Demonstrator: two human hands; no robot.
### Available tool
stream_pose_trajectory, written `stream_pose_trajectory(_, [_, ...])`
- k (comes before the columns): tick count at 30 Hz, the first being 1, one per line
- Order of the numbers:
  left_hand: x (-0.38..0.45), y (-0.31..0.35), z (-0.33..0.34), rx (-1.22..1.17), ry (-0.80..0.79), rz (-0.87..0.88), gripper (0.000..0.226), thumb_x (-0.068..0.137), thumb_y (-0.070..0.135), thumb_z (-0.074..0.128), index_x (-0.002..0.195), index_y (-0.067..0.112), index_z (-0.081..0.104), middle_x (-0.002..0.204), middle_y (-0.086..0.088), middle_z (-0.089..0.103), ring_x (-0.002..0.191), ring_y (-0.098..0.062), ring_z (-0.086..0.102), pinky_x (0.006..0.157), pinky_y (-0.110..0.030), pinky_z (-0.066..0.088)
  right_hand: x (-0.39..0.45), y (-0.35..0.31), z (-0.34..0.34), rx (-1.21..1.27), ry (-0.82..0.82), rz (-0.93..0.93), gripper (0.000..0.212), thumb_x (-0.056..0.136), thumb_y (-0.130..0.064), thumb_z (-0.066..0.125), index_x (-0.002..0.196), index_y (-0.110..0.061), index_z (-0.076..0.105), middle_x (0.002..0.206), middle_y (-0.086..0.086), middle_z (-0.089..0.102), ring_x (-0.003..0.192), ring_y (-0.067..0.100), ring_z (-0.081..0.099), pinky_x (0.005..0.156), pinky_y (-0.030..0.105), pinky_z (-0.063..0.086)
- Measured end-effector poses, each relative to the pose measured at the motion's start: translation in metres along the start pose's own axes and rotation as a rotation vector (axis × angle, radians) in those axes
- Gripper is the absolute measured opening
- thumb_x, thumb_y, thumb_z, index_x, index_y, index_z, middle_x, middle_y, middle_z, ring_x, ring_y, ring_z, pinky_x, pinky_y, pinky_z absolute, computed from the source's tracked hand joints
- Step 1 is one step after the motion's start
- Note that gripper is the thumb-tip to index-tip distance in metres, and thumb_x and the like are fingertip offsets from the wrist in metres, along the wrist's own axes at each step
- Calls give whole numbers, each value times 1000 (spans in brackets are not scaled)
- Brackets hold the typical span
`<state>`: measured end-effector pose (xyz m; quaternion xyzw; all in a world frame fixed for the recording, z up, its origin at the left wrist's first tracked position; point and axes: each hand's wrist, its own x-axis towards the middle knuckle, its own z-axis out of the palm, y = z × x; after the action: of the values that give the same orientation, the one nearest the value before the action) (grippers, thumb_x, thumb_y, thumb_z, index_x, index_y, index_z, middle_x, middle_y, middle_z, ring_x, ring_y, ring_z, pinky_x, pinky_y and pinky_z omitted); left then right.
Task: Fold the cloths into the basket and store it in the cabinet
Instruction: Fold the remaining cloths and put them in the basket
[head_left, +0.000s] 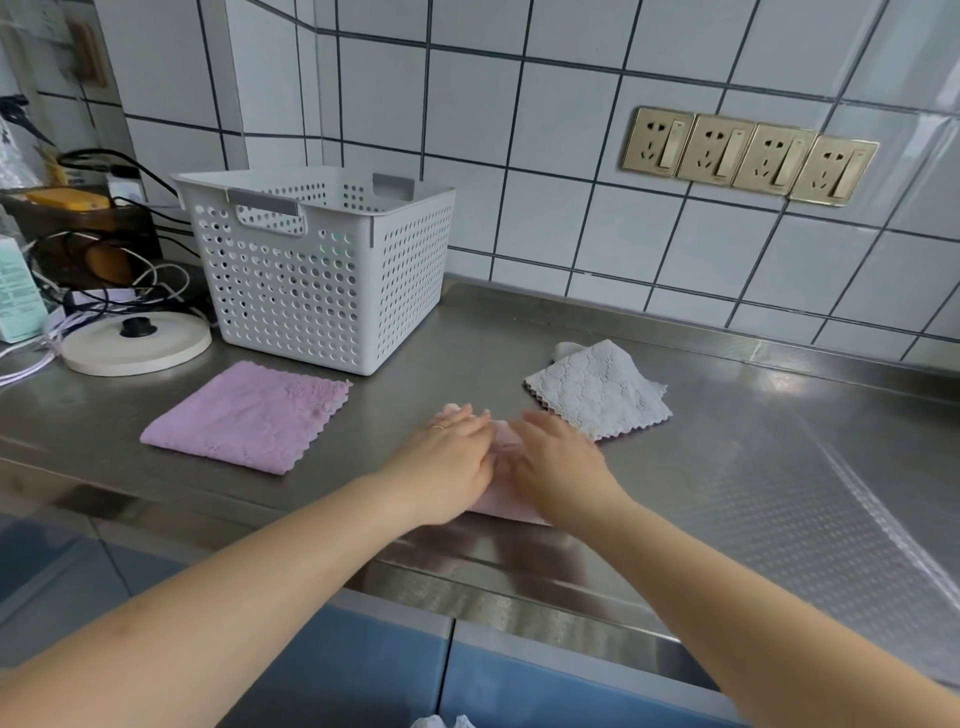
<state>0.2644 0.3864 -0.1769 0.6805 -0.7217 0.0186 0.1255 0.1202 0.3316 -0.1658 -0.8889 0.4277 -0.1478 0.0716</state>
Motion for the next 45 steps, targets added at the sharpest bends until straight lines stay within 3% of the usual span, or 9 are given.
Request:
stream_pose_trajectory(6, [15, -3, 9, 16, -238, -95, 57, 99, 35, 27, 151, 19, 10, 160, -1, 2, 146, -19, 0, 119, -36, 1, 6, 7, 21, -50, -227, 61, 51, 96, -36, 25, 147, -30, 17, 157, -6, 11, 145, 12, 3, 111, 62, 5])
stream_pose_trajectory(14, [17, -21, 9, 12, -299, -189, 70, 95, 58, 26, 151, 24, 2, 159, -2, -8, 146, -17, -6, 118, -45, -4, 3, 26, 18, -95, -298, 216, 76, 87, -71, 17, 150, -31, 2, 159, -1, -2, 146, 15, -4, 112, 60, -5])
stream_pose_trajectory(19, [19, -21, 10, 5, -301, -259, 74, 92, 64, 23, 151, 26, 2, 159, -7, -8, 147, -23, -3, 117, -47, -5, 2, 28, 14, -109, -312, 231, 79, 85, -74, 14, 150, -31, 2, 159, 3, 2, 146, 18, -4, 111, 61, -6])
stream_pose_trajectory(27, [-23, -35, -9, -75, -134, -317, 60, 96, 50, 32, 149, 26, 18, 148, -7, 38, 141, -23, 26, 116, -49, 4, -29, 49, -13, -72, -141, 154, 53, 94, -44, 38, 145, -33, 27, 133, -3, 53, 125, 23, 44, 112, 50, 19])
stream_pose_trajectory(31, [-22, -22, -10, -166, -107, -313, 37, 98, 37, 36, 124, 16, 51, 106, -6, 56, 112, -29, 51, 113, -48, 16, -32, 34, -8, 42, -156, 116, 47, 95, -39, 41, 141, -31, 37, 129, -1, 57, 122, 24, 48, 110, 44, 27])
stream_pose_trajectory(36, [-16, -15, -8, -417, 27, -344, 12, 95, 19, 47, 91, 8, 44, 111, -19, 53, 91, -21, 49, 80, -29, 38, -30, 20, -9, 287, -57, 183, 42, 92, -23, 51, 134, -21, 51, 113, 2, 59, 104, 20, 54, 75, 21, 33])
stream_pose_trajectory(40, [-18, -20, -14, -563, 130, -362, 18, 93, 11, 52, 111, 12, 56, 110, -13, 50, 89, -21, 48, 70, -22, 30, -27, 10, -10, 464, 17, 174, 43, 90, -15, 55, 133, -18, 52, 125, 1, 53, 97, 13, 52, 79, 20, 36])
stream_pose_trajectory(42, [-24, -29, -21, -613, 168, -394, 43, 94, 12, 52, 136, 14, 47, 126, -8, 49, 100, -16, 49, 76, -16, 30, -23, 1, -8, 569, 27, 190, 44, 89, -12, 56, 132, -18, 53, 120, 2, 56, 98, 17, 56, 87, 28, 45])
stream_pose_trajectory(45, [-38, -54, -41, -670, 219, -441, 48, 95, 14, 51, 141, 22, 42, 140, 0, 44, 117, -15, 48, 88, -20, 35, -8, -24, 1, 764, 17, 236, 43, 85, -6, 55, 127, -18, 58, 106, 4, 62, 84, 16, 57, 89, 40, 52])
